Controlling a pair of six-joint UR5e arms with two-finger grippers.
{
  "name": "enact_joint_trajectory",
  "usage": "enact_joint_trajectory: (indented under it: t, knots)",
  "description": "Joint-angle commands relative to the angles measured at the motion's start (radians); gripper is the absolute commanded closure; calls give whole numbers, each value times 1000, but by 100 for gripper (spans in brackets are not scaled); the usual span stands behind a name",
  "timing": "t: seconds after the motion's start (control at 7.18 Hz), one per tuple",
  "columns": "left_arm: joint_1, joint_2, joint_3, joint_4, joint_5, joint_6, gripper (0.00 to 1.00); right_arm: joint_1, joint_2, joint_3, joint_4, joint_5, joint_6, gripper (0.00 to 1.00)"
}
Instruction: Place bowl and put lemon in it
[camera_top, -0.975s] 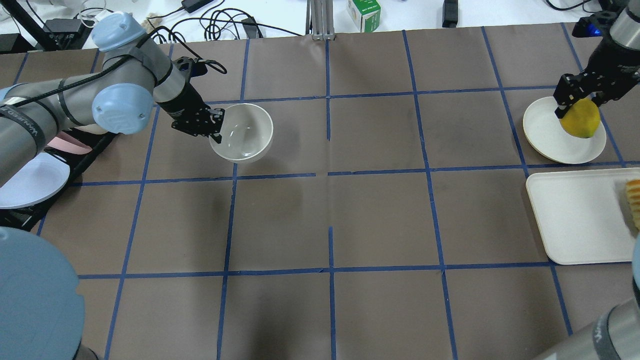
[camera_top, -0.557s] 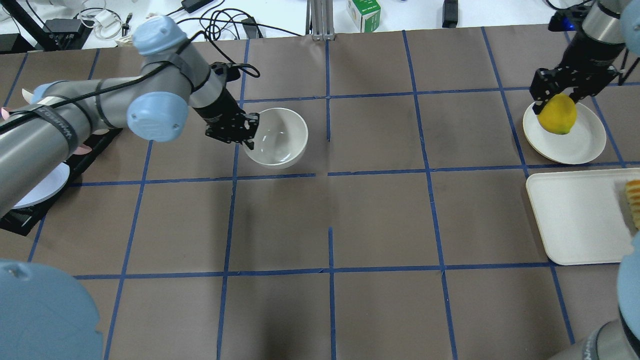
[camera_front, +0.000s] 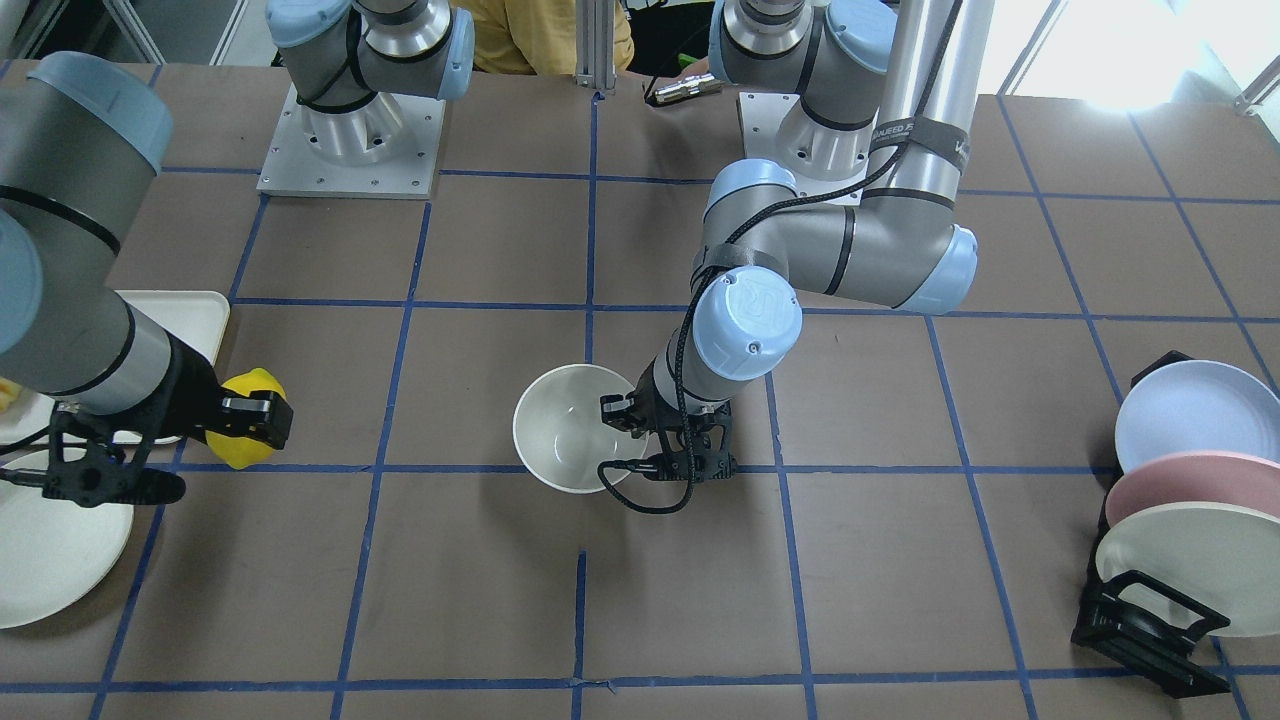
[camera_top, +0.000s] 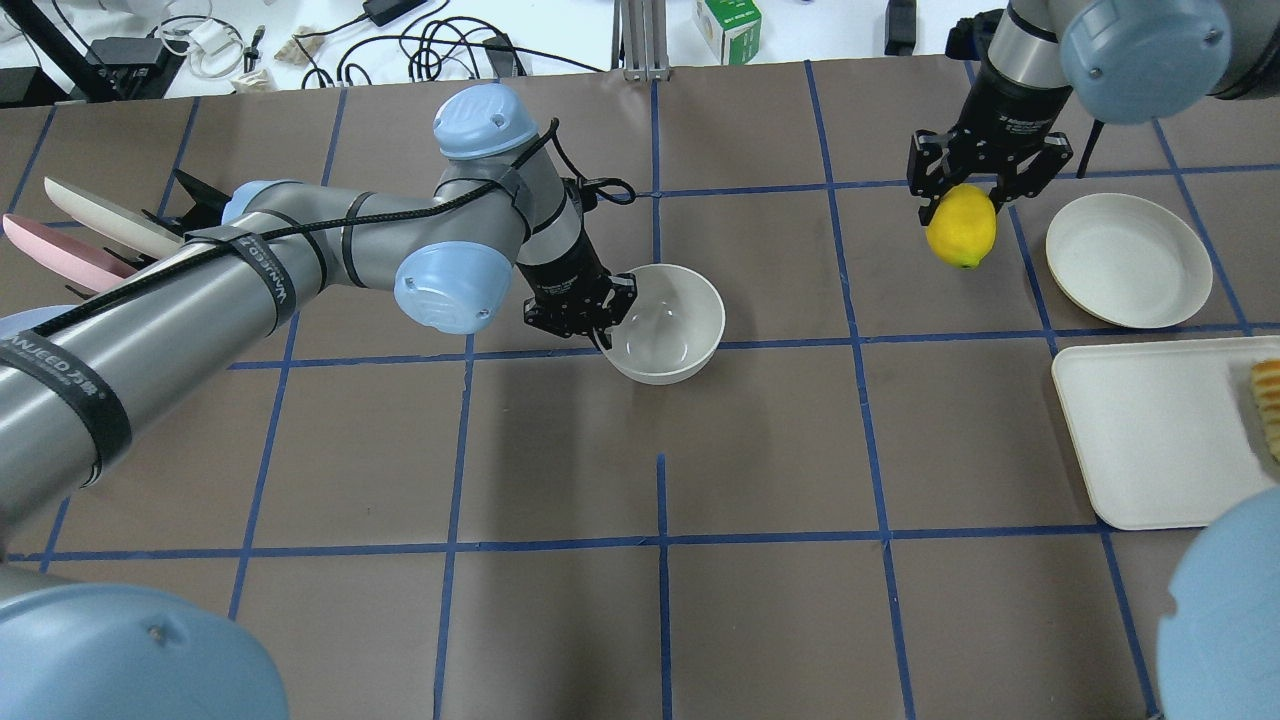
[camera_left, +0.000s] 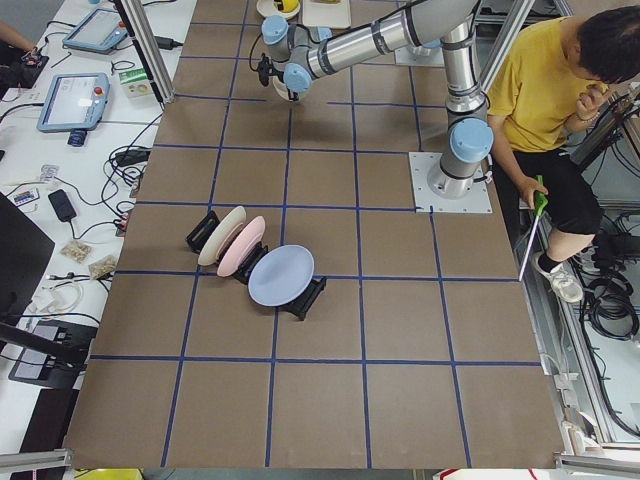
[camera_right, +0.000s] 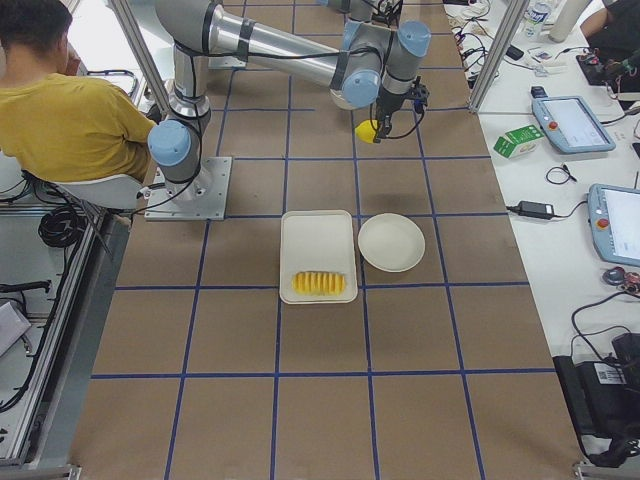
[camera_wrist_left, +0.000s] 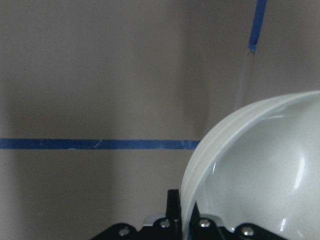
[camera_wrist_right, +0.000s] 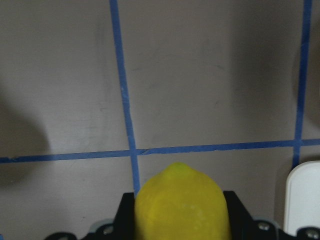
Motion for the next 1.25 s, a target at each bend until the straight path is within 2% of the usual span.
enact_joint_trajectory:
  t: [0.0,0.28,0.42,0.7,0.84,1.11]
  knots:
    - [-1,-25,-1,19,60,-4,100,87,7,-1,-25,9,65,100]
    - [-4,-30,2,37,66,-7,38,131,8,6,-67,9,85,100]
    - [7,-13,10,82,63,-1,22,168,17,6,-105,9,110,100]
    - [71,56,19,52,61,12,5,233,24,6,-128,11,185,100]
    - [147,115,27,-43,58,63,0,259,27,7,-151,11,202,100]
    - [230,243,50,-288,93,292,0,329,63,9,-191,22,304,100]
